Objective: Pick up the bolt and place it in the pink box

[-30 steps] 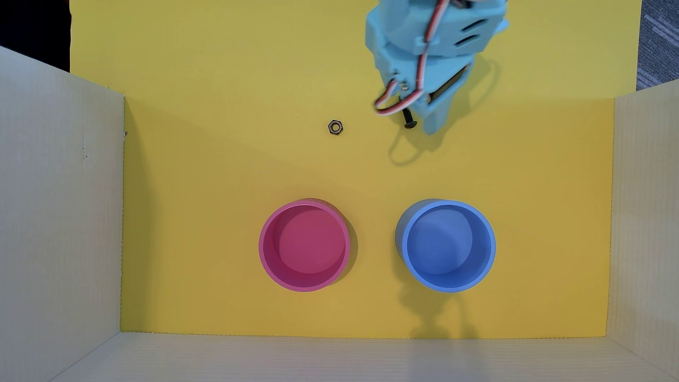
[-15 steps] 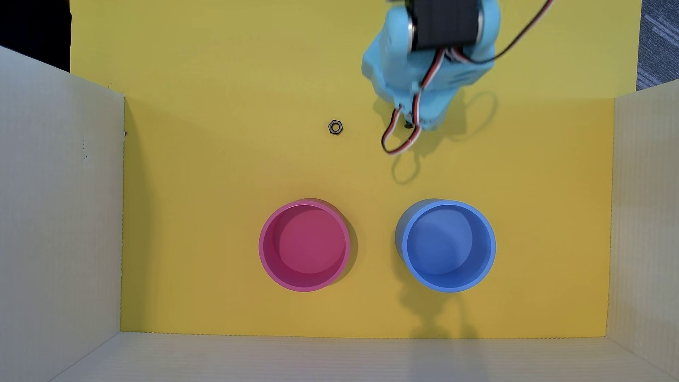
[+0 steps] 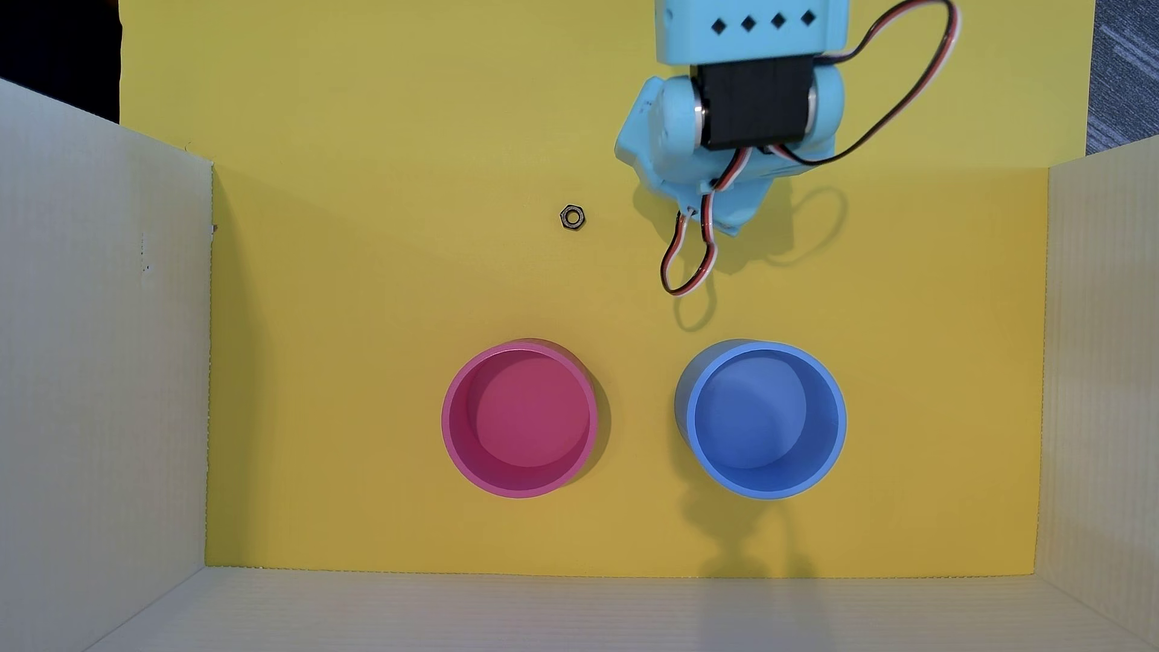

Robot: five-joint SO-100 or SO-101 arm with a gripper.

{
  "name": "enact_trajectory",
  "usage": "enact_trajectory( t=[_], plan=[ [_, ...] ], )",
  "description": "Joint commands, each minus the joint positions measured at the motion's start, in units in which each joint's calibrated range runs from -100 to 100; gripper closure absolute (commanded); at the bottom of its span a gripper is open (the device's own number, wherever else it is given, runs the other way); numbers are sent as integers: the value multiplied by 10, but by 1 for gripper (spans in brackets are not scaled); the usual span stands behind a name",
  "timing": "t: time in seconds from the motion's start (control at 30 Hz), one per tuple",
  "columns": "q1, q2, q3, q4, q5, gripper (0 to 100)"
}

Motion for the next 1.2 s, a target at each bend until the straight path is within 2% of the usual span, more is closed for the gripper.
enact_trajectory(
  t=[0.0, 0.57, 0.93, 1.17],
  plan=[
    [1, 2, -13, 6, 13, 77],
    [3, 6, 69, -55, 45, 77],
    [3, 127, -5, -67, 48, 77],
    [2, 136, -14, -67, 44, 79]
  ],
)
